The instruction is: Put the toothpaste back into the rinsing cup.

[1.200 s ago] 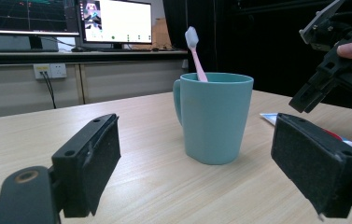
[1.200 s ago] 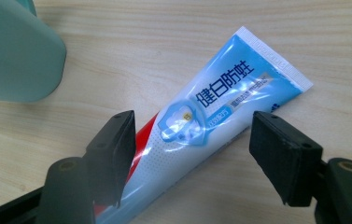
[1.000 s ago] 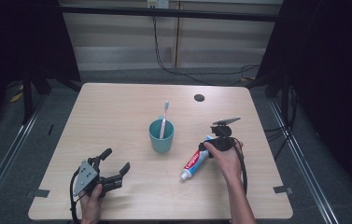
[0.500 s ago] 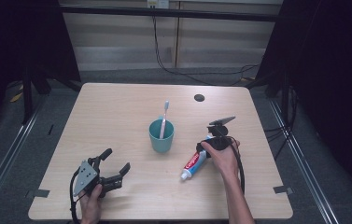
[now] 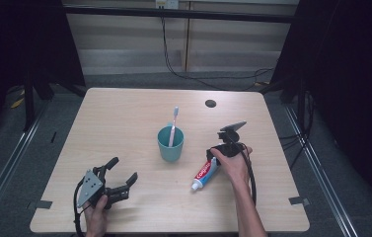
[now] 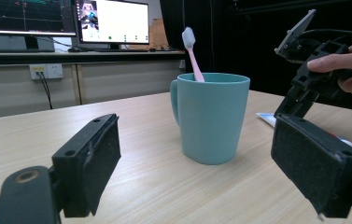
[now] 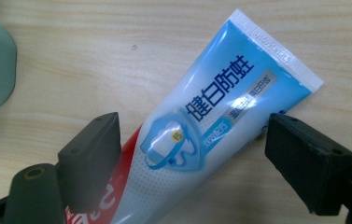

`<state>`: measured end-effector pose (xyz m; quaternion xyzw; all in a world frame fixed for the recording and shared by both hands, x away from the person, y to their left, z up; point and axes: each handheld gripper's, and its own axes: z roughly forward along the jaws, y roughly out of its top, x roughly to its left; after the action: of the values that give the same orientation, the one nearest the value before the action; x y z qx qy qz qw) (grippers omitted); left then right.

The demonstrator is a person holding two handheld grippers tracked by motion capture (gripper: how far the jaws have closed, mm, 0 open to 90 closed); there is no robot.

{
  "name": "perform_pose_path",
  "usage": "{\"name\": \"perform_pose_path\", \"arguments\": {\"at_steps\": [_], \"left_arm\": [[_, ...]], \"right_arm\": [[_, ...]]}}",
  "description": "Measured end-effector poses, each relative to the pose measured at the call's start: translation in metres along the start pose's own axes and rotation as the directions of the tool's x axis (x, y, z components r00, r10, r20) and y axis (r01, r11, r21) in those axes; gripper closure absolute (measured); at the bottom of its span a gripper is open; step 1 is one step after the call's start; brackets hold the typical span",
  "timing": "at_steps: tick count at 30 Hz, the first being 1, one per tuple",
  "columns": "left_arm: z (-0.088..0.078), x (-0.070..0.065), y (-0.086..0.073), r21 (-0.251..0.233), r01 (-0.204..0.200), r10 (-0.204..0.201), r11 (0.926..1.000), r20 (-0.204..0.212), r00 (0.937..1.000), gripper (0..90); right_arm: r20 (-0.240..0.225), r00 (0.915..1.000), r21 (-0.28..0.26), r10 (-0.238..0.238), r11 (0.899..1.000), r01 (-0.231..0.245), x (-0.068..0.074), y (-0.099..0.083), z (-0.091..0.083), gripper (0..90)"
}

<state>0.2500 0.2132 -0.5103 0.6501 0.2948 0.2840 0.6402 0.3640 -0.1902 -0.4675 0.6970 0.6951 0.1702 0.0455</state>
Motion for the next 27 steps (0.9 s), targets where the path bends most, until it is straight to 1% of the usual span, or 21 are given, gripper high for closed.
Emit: {"name": "perform_pose_path", "arguments": {"at_steps": [1,3,5,6,8,10,13,15,18,23,24,27], "left_arm": [[0.000,0.000,0.000,0.003,-0.002,0.002,1.0000,0.006,1.0000,15.6],[0.000,0.000,0.000,0.000,0.000,0.000,1.0000,0.001,1.0000,15.7],[0.000,0.000,0.000,0.002,-0.002,0.002,1.0000,0.002,1.0000,15.6],[0.000,0.000,0.000,0.001,-0.001,0.001,1.0000,0.002,1.0000,15.7],[0.000,0.000,0.000,0.003,-0.003,0.003,1.0000,0.003,1.0000,15.7],[0.000,0.000,0.000,0.003,-0.003,0.002,1.0000,0.003,1.0000,15.6],[0.000,0.000,0.000,0.002,-0.006,0.006,1.0000,0.001,1.0000,15.6],[0.000,0.000,0.000,0.002,-0.002,0.002,1.0000,0.004,1.0000,15.6],[-0.001,0.001,0.000,0.003,-0.009,0.009,1.0000,0.006,0.9999,15.7],[-0.001,0.001,0.000,0.003,-0.007,0.007,1.0000,0.003,1.0000,15.6],[-0.001,0.001,0.000,0.003,-0.007,0.007,1.0000,0.003,1.0000,15.6],[-0.001,0.001,0.000,0.003,-0.007,0.007,1.0000,0.002,1.0000,15.6]], "right_arm": [[0.001,1.0000,0.000,0.009,1.000,-0.009,0.000,0.001,0.000,18.2],[0.011,0.9999,0.007,0.001,1.000,-0.002,0.001,0.001,0.001,18.1],[0.009,0.9999,0.012,-0.005,1.000,0.005,0.001,0.002,0.001,19.9],[0.002,1.0000,0.013,-0.001,1.000,0.001,-0.001,0.002,0.000,22.8],[-0.014,0.9999,0.003,-0.004,1.000,0.004,-0.002,0.004,-0.003,32.5],[-0.019,0.9996,0.007,-0.022,1.000,0.022,-0.002,0.004,-0.005,34.9],[-0.009,0.9994,0.014,-0.033,0.999,0.033,0.000,0.005,-0.005,33.3],[0.006,0.9993,0.019,-0.038,0.999,0.038,0.003,0.005,-0.004,31.6],[0.019,0.9988,0.026,-0.044,0.999,0.044,0.006,0.004,-0.002,27.0],[0.006,0.9993,0.035,-0.038,0.999,0.038,0.008,-0.001,-0.004,26.3],[0.001,0.9991,0.034,-0.043,0.999,0.043,0.008,-0.002,-0.004,26.3],[0.012,0.9980,0.041,-0.062,0.997,0.062,0.011,-0.003,-0.004,25.9]]}}
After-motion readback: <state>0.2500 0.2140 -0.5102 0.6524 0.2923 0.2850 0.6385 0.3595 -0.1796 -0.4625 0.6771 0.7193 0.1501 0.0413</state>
